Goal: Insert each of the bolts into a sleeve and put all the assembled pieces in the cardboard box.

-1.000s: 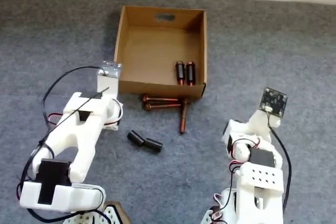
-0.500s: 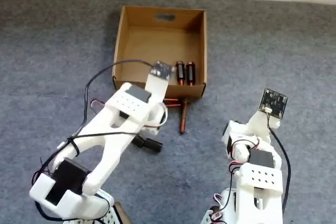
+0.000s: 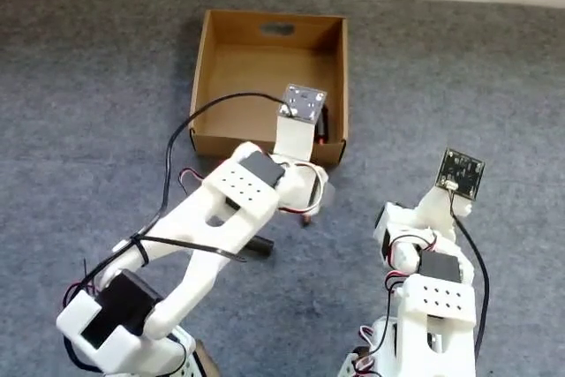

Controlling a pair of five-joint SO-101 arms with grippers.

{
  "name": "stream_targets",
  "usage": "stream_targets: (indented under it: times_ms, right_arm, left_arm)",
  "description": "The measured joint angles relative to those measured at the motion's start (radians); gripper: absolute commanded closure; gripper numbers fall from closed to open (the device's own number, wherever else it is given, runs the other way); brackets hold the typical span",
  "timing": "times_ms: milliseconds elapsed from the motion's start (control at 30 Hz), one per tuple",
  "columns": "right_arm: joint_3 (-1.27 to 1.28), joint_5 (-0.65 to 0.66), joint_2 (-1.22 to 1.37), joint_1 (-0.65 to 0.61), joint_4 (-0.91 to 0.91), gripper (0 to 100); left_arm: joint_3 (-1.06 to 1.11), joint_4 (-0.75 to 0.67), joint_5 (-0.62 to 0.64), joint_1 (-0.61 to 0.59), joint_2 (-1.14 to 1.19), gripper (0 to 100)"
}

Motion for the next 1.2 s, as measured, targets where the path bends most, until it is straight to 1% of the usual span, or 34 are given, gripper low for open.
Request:
stream_targets:
  times_ms: [100,200,300,433,633,733,900,967,1067,1200]
  right_arm:
    - [0.000,0.000,0.000,0.000,0.000,99.3]
    - [0.000,0.000,0.000,0.000,0.000,99.3]
    - [0.000,0.000,0.000,0.000,0.000,99.3]
    - [0.000,0.000,0.000,0.000,0.000,99.3]
    - [0.000,0.000,0.000,0.000,0.000,99.3]
    - [0.000,0.000,0.000,0.000,0.000,99.3]
    - [0.000,0.000,0.000,0.000,0.000,99.3]
    - [0.000,0.000,0.000,0.000,0.000,99.3]
    - [0.000,0.000,0.000,0.000,0.000,99.3]
    - [0.000,0.000,0.000,0.000,0.000,99.3]
  left_arm:
    - [0.032,-0.068,0.000,0.002,0.003,74]
    - [0.035,-0.092,0.000,0.000,0.051,74]
    - [0.014,-0.094,0.000,0.000,0.143,74]
    - [-0.072,-0.071,0.000,-0.002,0.255,74]
    - [-0.150,-0.043,0.000,-0.002,0.328,74]
    - [-0.155,-0.041,0.000,-0.002,0.342,79]
    - [-0.155,-0.041,0.003,-0.002,0.344,95]
    - [-0.155,-0.041,0.002,0.000,0.344,100]
    - [-0.157,-0.037,0.000,0.000,0.344,99]
    - [-0.173,0.032,-0.002,0.003,0.344,99]
